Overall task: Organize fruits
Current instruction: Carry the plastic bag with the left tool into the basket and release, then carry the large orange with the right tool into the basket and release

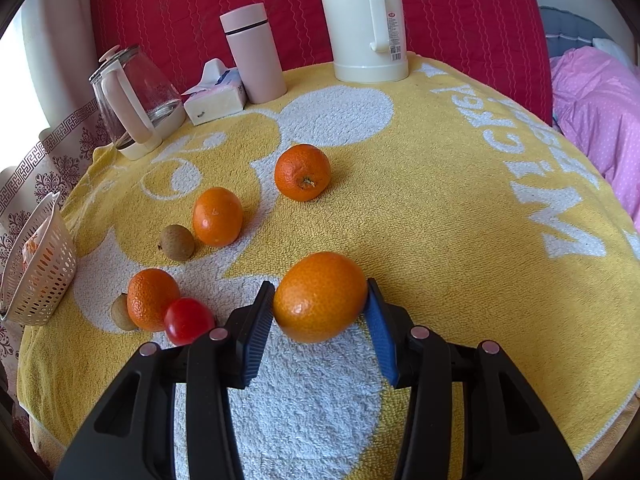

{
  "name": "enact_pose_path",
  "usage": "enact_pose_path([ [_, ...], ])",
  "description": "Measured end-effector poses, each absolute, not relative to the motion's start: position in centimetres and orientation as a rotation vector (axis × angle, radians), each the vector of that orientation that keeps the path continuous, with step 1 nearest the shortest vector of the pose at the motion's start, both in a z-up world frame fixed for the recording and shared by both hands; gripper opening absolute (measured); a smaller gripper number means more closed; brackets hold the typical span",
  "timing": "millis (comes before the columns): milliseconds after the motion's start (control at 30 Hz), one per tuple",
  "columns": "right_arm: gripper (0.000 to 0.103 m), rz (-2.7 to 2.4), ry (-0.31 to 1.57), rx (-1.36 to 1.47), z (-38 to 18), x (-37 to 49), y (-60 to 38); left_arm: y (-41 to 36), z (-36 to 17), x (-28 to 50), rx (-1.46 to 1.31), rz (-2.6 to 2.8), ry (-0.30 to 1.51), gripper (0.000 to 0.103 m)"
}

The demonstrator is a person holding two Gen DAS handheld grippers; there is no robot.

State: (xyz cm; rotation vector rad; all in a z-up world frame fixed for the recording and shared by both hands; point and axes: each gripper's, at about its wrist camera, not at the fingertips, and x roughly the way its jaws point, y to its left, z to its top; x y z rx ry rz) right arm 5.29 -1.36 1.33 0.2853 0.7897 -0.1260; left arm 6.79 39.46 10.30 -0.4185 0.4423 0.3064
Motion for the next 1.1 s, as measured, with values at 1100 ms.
enact_pose_path([
  [1100, 0.044, 0.365, 0.658, 0.160, 11.3, 7.3, 19.1, 44.8, 11.0, 4.4, -0.499, 0.427, 0.388, 0.093],
])
